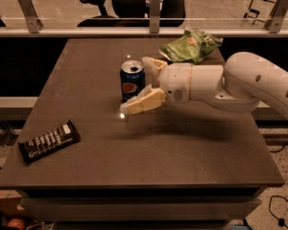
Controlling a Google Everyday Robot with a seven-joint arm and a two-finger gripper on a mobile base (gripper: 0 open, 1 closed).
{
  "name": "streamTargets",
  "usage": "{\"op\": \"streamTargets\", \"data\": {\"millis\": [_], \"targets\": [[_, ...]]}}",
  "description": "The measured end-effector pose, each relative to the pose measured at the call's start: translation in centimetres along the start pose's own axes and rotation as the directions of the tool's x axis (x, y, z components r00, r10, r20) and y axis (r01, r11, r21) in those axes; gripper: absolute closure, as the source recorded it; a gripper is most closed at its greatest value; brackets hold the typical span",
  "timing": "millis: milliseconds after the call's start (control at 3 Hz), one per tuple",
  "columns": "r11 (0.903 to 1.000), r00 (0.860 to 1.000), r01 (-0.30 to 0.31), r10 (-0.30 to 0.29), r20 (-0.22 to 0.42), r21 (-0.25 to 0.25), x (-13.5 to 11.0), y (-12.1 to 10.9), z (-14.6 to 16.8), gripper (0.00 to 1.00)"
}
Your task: Knock pepsi can over
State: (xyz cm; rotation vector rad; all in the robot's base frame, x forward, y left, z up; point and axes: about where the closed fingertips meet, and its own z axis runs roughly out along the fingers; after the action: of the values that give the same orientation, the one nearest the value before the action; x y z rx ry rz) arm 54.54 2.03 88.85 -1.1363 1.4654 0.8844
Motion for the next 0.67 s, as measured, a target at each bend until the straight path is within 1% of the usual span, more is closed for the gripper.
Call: {"op": "streamTargets", "data": {"millis": [667], "targets": [[1.0000, 0.999, 0.000, 0.000, 0.032, 0.002, 0.7, 0.1, 2.6, 0.00]]}}
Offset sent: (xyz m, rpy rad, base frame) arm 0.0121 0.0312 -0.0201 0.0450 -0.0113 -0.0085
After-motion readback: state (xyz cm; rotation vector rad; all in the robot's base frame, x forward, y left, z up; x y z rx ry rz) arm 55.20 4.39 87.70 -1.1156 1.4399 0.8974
